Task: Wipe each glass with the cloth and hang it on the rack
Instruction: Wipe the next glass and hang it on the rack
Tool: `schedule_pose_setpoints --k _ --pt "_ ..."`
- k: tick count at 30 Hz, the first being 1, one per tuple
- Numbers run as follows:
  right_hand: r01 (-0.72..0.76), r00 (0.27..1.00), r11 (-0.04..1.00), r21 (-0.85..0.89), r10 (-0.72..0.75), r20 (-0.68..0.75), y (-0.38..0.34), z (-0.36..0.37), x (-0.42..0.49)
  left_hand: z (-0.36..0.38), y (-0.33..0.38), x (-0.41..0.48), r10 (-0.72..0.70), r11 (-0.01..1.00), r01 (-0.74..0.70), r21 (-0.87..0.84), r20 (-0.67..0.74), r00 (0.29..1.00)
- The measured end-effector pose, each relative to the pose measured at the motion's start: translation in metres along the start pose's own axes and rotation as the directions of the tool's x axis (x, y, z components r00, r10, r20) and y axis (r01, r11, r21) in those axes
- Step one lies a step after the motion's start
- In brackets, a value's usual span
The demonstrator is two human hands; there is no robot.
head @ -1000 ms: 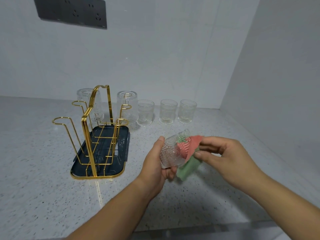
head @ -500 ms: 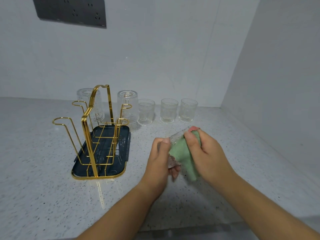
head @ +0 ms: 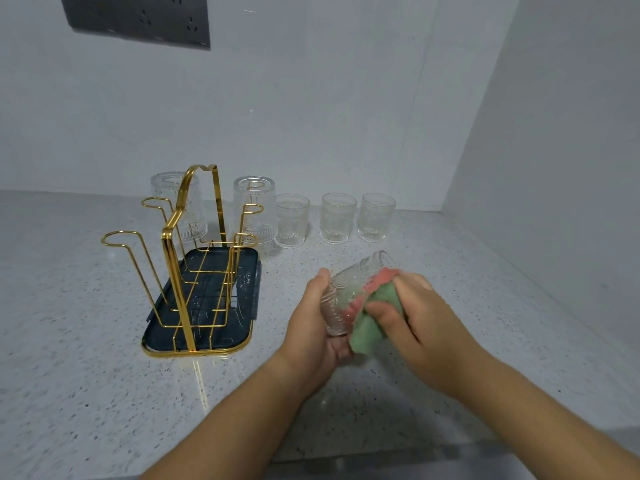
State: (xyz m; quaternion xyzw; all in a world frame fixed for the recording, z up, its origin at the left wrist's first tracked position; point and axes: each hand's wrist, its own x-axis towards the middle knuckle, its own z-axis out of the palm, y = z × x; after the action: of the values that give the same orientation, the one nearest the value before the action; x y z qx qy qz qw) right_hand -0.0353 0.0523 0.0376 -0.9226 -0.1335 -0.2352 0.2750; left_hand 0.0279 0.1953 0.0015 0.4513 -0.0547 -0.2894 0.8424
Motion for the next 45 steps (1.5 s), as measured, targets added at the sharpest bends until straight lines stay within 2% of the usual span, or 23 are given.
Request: schedule_pose_setpoints --k 2,3,4,6,8,11,13,15,17,19,20,23,25,28,30,32,33,34,37,39,40,42,45 --pt "0.172 0.985 0.970 -0.174 -0.174 0.003 0.005 -0.005 -0.004 -0.003 0.002 0.001 -0.100 0.994 0.103 -0.048 0.060 0.993" --pt "0.214 0.976 0.953 -0.214 -0.216 0.013 0.008 -0.008 -0.006 -0.004 0.002 0.003 -0.136 0.989 0.140 -0.044 0.090 0.987" --pt "0.199 0.980 0.956 -0.217 -0.197 0.031 0.011 -0.010 -0.008 -0.005 0.002 0.003 -0.159 0.987 0.163 -0.020 0.110 0.981" --pt "0.036 0.997 0.993 -0.112 -0.029 0.067 0.013 -0.012 -0.013 -0.004 0.000 0.004 -0.156 0.987 0.149 0.059 0.127 0.980" --pt "-0.170 0.984 0.980 0.102 0.163 0.073 0.010 -0.008 -0.019 -0.002 -0.004 0.004 -0.077 0.989 0.061 0.135 0.120 0.990" --pt "-0.301 0.942 0.864 0.404 0.335 -0.015 -0.005 -0.001 -0.020 -0.002 -0.013 0.005 0.195 0.930 -0.210 0.301 0.078 0.978" --pt "-0.356 0.906 0.798 0.486 0.422 -0.029 -0.011 -0.003 -0.012 -0.006 -0.017 0.003 0.349 0.850 -0.363 0.382 0.110 0.931" --pt "-0.375 0.898 0.777 0.505 0.440 -0.010 -0.013 -0.013 -0.004 -0.007 -0.018 0.002 0.395 0.819 -0.429 0.382 0.167 0.903" --pt "-0.354 0.920 0.805 0.475 0.392 0.021 -0.014 -0.024 0.003 -0.005 -0.017 0.003 0.336 0.884 -0.378 0.274 0.188 0.923" --pt "-0.309 0.945 0.851 0.425 0.325 0.035 -0.012 -0.027 0.003 -0.001 -0.012 0.003 0.193 0.970 -0.220 0.105 0.217 0.957" --pt "-0.287 0.955 0.869 0.402 0.294 0.046 -0.011 -0.026 0.001 0.000 -0.009 0.002 0.120 0.987 -0.142 0.072 0.253 0.960" --pt "-0.208 0.978 0.910 0.358 0.200 0.061 -0.011 -0.022 -0.007 -0.004 -0.007 0.005 0.024 0.990 -0.065 0.125 0.303 0.953" --pt "-0.188 0.981 0.929 0.320 0.190 0.024 -0.009 -0.021 -0.011 -0.003 -0.009 0.005 0.100 0.974 -0.142 0.176 0.227 0.969" --pt "-0.280 0.952 0.868 0.410 0.305 0.006 -0.007 -0.023 -0.008 -0.001 -0.012 0.001 0.315 0.880 -0.366 0.302 0.204 0.927" --pt "-0.401 0.902 0.779 0.482 0.427 0.060 -0.004 -0.026 -0.004 -0.004 -0.015 -0.002 0.416 0.756 -0.490 0.434 0.259 0.872" --pt "-0.490 0.859 0.697 0.524 0.489 0.154 0.001 -0.030 0.000 -0.010 -0.019 0.000 0.464 0.639 -0.555 0.533 0.309 0.831" --pt "-0.502 0.851 0.672 0.544 0.495 0.174 0.002 -0.031 0.001 -0.011 -0.019 0.001 0.460 0.649 -0.546 0.530 0.299 0.836" --pt "-0.486 0.859 0.669 0.562 0.485 0.165 0.003 -0.031 0.000 -0.010 -0.017 0.001 0.431 0.707 -0.515 0.485 0.283 0.857" --pt "-0.323 0.933 0.781 0.535 0.356 0.044 -0.004 -0.027 -0.003 -0.003 -0.012 0.000 0.189 0.937 -0.246 0.247 0.233 0.954" --pt "-0.223 0.968 0.850 0.477 0.250 0.008 -0.006 -0.021 -0.007 -0.005 -0.009 0.003 0.032 0.986 -0.074 0.148 0.265 0.964" --pt "-0.201 0.975 0.870 0.451 0.221 0.009 -0.006 -0.019 -0.009 -0.005 -0.008 0.003 0.000 0.989 -0.041 0.141 0.275 0.961" --pt "-0.188 0.980 0.889 0.417 0.197 0.022 -0.004 -0.019 -0.014 -0.004 -0.008 0.004 0.025 0.989 -0.060 0.137 0.245 0.969" --pt "-0.239 0.967 0.858 0.455 0.251 0.035 -0.002 -0.025 -0.012 -0.005 -0.008 0.001 0.199 0.934 -0.257 0.247 0.237 0.951"
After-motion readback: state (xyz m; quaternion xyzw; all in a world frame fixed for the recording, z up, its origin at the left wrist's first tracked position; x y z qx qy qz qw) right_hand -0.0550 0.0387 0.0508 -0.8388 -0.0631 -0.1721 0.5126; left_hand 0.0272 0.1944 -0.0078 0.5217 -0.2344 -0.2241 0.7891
